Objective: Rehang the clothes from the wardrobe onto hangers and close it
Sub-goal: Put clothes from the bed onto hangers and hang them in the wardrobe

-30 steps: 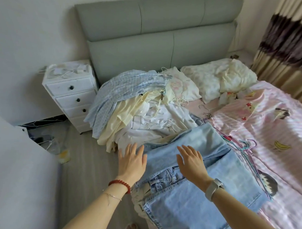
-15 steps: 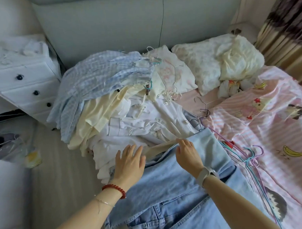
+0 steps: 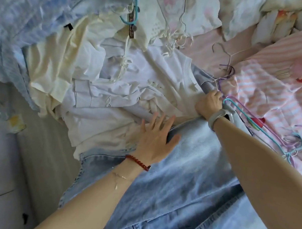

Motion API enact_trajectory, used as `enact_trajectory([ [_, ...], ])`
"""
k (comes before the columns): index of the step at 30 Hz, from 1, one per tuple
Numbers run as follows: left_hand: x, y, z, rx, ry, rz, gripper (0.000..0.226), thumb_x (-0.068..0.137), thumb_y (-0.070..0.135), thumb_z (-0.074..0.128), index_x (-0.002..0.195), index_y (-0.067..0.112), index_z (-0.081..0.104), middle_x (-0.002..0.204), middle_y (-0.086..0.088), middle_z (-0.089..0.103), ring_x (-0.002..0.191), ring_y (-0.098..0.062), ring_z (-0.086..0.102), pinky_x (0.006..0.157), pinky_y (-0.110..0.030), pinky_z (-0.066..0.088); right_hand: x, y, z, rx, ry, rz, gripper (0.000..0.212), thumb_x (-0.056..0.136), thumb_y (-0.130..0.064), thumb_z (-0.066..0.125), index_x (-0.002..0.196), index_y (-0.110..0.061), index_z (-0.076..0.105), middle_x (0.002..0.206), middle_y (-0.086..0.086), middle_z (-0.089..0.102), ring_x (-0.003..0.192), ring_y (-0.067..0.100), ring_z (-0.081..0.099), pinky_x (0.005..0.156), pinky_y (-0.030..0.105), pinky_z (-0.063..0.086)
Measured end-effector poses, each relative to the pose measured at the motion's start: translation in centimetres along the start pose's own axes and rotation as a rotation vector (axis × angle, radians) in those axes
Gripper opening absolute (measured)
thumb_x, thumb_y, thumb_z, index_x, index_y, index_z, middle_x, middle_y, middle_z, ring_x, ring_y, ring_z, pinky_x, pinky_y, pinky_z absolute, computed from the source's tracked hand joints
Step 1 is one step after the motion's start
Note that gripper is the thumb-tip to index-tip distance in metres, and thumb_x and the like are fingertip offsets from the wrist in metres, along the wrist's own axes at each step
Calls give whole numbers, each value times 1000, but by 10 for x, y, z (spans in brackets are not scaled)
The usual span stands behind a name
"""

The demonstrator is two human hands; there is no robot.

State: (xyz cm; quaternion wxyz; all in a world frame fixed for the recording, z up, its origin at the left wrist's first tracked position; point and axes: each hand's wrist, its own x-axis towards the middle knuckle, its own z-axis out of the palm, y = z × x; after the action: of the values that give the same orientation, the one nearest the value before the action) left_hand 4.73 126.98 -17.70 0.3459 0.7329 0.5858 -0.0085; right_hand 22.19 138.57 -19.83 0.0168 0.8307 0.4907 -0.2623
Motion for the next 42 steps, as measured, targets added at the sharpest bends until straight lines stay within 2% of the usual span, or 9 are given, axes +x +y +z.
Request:
enact_trajectory([
  [9, -22, 13, 5, -111, 94, 153, 42, 98, 39, 33, 132, 16, 46, 108, -2, 61, 95, -22, 56, 81, -32, 40, 5, -7, -16, 286, 143, 87, 36, 88, -12, 39, 119, 3, 50, 128, 26, 43, 118, 40, 42, 100, 41, 32],
  [12, -37, 19, 4, -78, 121, 229, 46, 97, 41, 30, 129, 15, 51, 104, -3, 62, 93, -22, 55, 83, -33, 38, -2, -14, -28, 362, 149, -46, 31, 93, -17, 37, 79, -1, 59, 81, 19, 60, 89, 28, 55, 71, 31, 42],
  [15, -50, 25, 0, -66, 141, 261, 51, 95, 44, 27, 125, 15, 54, 100, -4, 62, 93, -23, 55, 84, -33, 37, -24, -12, -32, 531, 183, -184, 45, 93, -23, 44, 52, -11, 32, 49, 1, 29, 53, 16, 33, 50, 30, 18],
  [20, -53, 17, -24, -217, 148, 242, 37, 95, 25, 46, 130, 14, 52, 117, -7, 56, 106, -24, 51, 90, -38, 42, -74, 0, -34, 667, 263, -256, 54, 91, -32, 52, 50, -16, 21, 50, -1, 20, 48, 10, 21, 48, 23, 23],
  [26, -18, 11, -109, 202, 743, 215, 50, 87, 23, 48, 133, 4, 45, 137, -23, 43, 128, -40, 36, 103, -59, 31, -117, 16, -38, 676, 265, -427, 51, 90, -22, 57, 50, -10, 28, 52, 2, 28, 51, 8, 30, 54, 23, 21],
  [30, 3, 10, -143, 551, 407, 237, 53, 92, 44, 34, 139, 20, 38, 144, -4, 40, 140, -28, 21, 109, -59, -3, -131, 21, -37, 662, 230, -550, 50, 87, -29, 56, 48, -10, 31, 50, -3, 26, 51, 6, 30, 56, 19, 21],
  [33, 0, 2, -143, 531, 192, 225, 35, 98, 38, 34, 120, 19, 54, 114, -3, 59, 115, -24, 51, 107, -43, 18, -133, 24, -37, 620, 243, -561, 45, 86, -22, 62, 50, -15, 36, 59, -7, 31, 53, 6, 35, 58, 20, 25],
  [36, -21, -2, -132, 463, 220, 284, 34, 98, 39, 33, 98, 14, 56, 84, 1, 61, 68, -20, 55, 53, -24, 27, -137, 25, -36, 611, 280, -499, 28, 86, -22, 62, 63, -6, 57, 71, -1, 44, 62, 14, 45, 65, 24, 36],
  [42, -72, -27, -155, 259, 552, -17, 27, 96, 30, 41, 94, 13, 62, 75, -14, 68, 68, -36, 62, 54, -33, 38, -141, 42, -30, 376, 179, -510, 54, 83, -17, 65, 130, 0, 44, 125, 22, 46, 119, 35, 41, 103, 41, 32],
])
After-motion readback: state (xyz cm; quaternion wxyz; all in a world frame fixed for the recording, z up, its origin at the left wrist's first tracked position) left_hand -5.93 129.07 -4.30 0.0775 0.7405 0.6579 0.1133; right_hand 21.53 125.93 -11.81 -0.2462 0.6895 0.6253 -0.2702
